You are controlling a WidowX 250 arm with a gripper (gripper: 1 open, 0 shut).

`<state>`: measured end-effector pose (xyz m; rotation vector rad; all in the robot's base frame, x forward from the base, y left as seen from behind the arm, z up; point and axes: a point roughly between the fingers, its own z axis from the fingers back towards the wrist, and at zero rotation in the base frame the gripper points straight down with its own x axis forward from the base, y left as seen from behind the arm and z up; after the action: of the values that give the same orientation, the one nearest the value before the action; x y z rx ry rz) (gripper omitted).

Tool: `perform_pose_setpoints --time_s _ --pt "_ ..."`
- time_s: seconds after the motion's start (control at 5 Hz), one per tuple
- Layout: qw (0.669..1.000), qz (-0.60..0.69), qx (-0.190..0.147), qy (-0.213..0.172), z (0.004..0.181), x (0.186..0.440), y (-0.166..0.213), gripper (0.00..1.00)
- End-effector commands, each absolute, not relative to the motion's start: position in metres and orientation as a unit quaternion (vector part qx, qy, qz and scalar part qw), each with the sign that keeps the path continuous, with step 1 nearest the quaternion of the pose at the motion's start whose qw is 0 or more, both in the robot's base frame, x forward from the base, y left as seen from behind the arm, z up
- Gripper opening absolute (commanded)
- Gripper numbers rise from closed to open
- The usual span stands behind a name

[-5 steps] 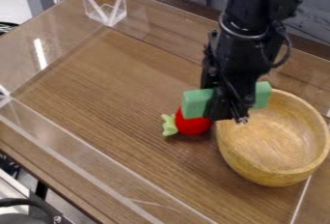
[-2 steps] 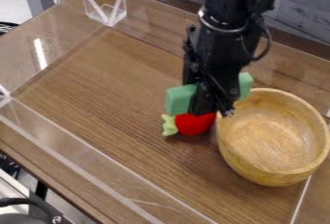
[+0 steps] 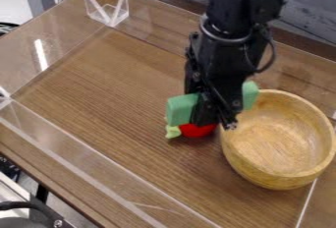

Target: Put the green stick in the brown bowl

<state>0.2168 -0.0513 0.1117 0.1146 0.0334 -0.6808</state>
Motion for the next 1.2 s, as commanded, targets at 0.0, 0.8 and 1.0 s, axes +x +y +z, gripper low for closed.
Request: perform_pose_setpoints --time_s 0.0,0.8,1.0 --pt "0.941 -0.332 0.061 -0.004 0.124 0.219 -0.051 0.0" --pt "0.914 -0.401 0.063 -0.014 0.111 0.231 -0.074 0.0" --pt "0.917 -0.393 0.064 -0.02 0.113 0.23 -0.086 0.0"
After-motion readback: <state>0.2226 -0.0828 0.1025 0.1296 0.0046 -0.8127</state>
